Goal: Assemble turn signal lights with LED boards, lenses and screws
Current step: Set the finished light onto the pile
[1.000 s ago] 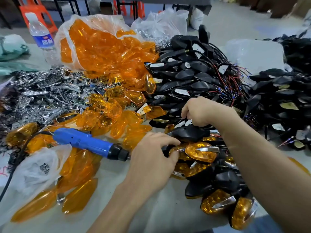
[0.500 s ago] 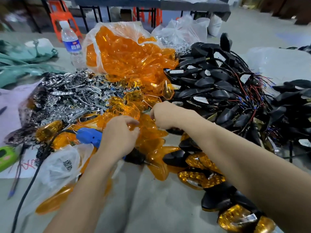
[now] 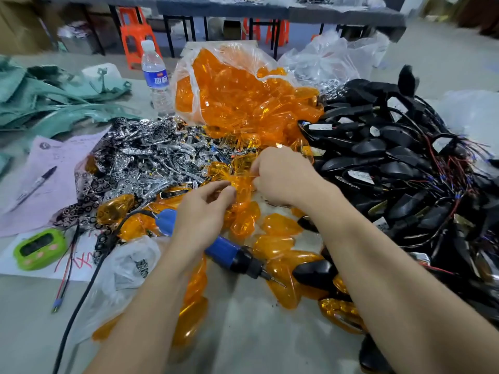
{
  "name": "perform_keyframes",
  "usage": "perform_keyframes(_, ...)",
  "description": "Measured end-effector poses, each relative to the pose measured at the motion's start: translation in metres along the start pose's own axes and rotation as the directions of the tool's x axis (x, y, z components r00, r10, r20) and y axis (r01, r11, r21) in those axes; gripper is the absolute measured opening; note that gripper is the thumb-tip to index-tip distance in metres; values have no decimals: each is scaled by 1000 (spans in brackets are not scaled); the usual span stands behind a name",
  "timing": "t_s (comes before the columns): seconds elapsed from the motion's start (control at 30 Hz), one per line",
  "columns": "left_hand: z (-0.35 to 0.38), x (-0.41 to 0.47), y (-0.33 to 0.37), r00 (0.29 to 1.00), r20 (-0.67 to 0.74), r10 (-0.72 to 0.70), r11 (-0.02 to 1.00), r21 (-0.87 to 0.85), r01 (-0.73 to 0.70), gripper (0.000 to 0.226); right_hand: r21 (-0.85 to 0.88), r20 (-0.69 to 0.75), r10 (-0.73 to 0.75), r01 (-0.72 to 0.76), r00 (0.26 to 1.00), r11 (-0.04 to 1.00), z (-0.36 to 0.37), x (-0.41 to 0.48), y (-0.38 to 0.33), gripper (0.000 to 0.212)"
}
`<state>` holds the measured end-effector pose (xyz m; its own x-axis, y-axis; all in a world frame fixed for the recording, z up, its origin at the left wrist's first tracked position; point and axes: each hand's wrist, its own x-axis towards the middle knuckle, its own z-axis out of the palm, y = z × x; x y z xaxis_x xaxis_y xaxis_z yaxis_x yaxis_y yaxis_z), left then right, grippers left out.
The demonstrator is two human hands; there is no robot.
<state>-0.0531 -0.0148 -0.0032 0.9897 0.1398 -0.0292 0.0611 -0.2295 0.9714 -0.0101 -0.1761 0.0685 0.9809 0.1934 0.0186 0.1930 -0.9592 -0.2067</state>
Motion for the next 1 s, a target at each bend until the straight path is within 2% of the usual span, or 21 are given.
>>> perform_keyframes(0.03,4,-2,3,995,76,-65,974,-212,80,20,139,5,-26,26,1000,990,-2,-8,-10,7)
perform_keyframes(0.07,9,-3,5,983,157,-90,906,-396,147,26,244,1,-55,53,998,968,-1,-18,-19,8)
perform_keyframes(0.1,11,-4,7,974,206,-90,834,-519,187,29,300,-7,-79,77,997,951,1,-28,-27,10)
perform_keyframes(0.2,5,-3,7,979,130,-158,726,-656,204,22,338,-5,-90,86,996,937,10,-36,-29,18)
perform_keyframes(0.27,-6,0,2,976,38,-214,736,-651,186,27,312,-46,-12,26,999,950,15,-22,-20,22)
perform_keyframes(0.33,-19,1,-1,972,7,-235,760,-622,189,36,171,-111,47,-27,993,985,24,1,-14,28)
perform_keyframes(0.43,-31,-1,-2,978,29,-206,803,-566,186,45,71,-29,-9,11,1000,997,45,41,-20,35)
perform_keyframes(0.5,-34,-2,-3,978,-38,-207,860,-483,164,46,42,21,-59,58,998,997,58,70,-26,39)
perform_keyframes(0.57,-37,-1,-6,973,-77,-217,862,-483,154,43,-4,20,-79,79,997,997,65,96,-30,43)
perform_keyframes(0.6,-38,-1,-6,972,-80,-222,850,-504,153,39,-21,0,-71,71,998,997,68,107,-30,38)
perform_keyframes(0.7,-45,4,-8,963,-127,-236,842,-522,137,14,-34,-77,52,-55,996,998,76,130,-35,7)
perform_keyframes(0.73,-47,5,-8,957,-140,-254,832,-536,142,10,-58,-78,86,-91,993,994,78,136,-38,4)
perform_keyframes(0.8,-52,9,-9,944,-143,-297,799,-579,164,9,-83,-43,136,-139,990,987,82,149,-43,12)
perform_keyframes(0.9,-59,13,-12,943,-95,-318,783,-588,205,16,-84,14,130,-129,991,988,85,160,-48,16)
perform_keyframes(1.0,-60,14,-13,964,-33,-263,809,-553,202,26,-61,-60,100,-104,993,993,86,157,-39,4)
